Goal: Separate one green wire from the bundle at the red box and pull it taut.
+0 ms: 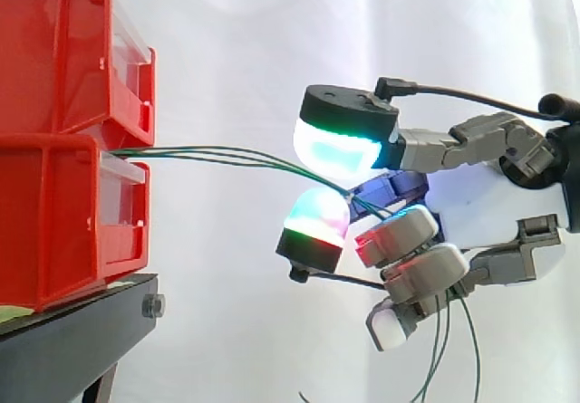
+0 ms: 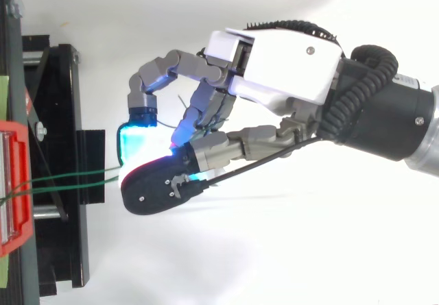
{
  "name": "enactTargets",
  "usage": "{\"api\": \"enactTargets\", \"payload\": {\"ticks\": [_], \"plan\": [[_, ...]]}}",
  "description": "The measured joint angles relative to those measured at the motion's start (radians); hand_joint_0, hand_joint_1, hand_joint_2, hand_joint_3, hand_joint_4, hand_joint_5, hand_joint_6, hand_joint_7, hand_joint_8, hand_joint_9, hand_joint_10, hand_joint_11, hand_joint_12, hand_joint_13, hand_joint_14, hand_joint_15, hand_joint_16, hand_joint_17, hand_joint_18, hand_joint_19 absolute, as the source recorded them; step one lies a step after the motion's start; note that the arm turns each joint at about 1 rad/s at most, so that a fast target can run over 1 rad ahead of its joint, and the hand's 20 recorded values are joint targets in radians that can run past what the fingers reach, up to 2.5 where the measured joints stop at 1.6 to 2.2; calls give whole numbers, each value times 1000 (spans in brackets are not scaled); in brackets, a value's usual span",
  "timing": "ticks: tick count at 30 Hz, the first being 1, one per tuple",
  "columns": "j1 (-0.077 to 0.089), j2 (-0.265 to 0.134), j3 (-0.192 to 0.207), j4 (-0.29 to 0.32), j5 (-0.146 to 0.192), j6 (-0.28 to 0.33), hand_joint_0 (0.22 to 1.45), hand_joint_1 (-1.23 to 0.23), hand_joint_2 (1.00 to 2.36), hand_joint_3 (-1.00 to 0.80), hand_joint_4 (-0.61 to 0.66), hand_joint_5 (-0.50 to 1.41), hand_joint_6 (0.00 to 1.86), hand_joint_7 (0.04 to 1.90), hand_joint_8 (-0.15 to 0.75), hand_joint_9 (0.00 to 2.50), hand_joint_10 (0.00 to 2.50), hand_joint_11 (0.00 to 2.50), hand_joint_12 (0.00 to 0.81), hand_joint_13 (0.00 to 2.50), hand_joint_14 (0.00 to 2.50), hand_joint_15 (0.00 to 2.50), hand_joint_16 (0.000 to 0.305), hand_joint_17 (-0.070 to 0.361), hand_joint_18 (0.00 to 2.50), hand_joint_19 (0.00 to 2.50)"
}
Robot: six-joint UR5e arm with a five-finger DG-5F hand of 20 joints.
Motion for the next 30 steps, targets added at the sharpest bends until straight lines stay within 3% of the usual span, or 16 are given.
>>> {"api": "enactTargets", "payload": {"ticks": [5, 7, 11, 13, 21, 24, 30], "plan": [[0, 1, 0, 4, 0, 1, 508, -708, 1000, -500, 223, -188, 901, 1036, 322, 1422, 50, 1615, 376, 1597, 22, 1548, 65, 146, 930, 724], [1, 1, 0, 5, 0, 2, 509, -707, 1000, -500, 225, -188, 901, 1035, 319, 1408, 217, 1574, 375, 1584, 219, 1473, 64, 145, 937, 733], [3, 1, 0, 7, 0, 2, 502, -702, 1000, -500, 223, -188, 902, 1022, 311, 1359, 671, 1455, 375, 1545, 838, 1179, 65, 147, 992, 772], [4, 1, 0, 7, 0, 2, 496, -702, 1000, -500, 227, -188, 903, 1016, 325, 1335, 841, 1399, 380, 1536, 961, 1118, 66, 148, 1004, 779], [11, 1, 1, 7, 6, 3, 596, -672, 1000, -500, 199, -191, 903, 1033, 283, 1315, 912, 1421, 345, 1509, 981, 1151, 60, 135, 977, 812], [12, 1, 4, 6, 7, 3, 624, -662, 1011, -383, 181, -188, 906, 1057, 281, 1331, 929, 1414, 346, 1508, 977, 1167, 59, 134, 981, 824], [12, 1, 36, -15, 8, 3, 624, -667, 1016, -313, 167, -185, 914, 1063, 284, 1335, 933, 1414, 343, 1514, 930, 1191, 60, 135, 984, 824]]}}
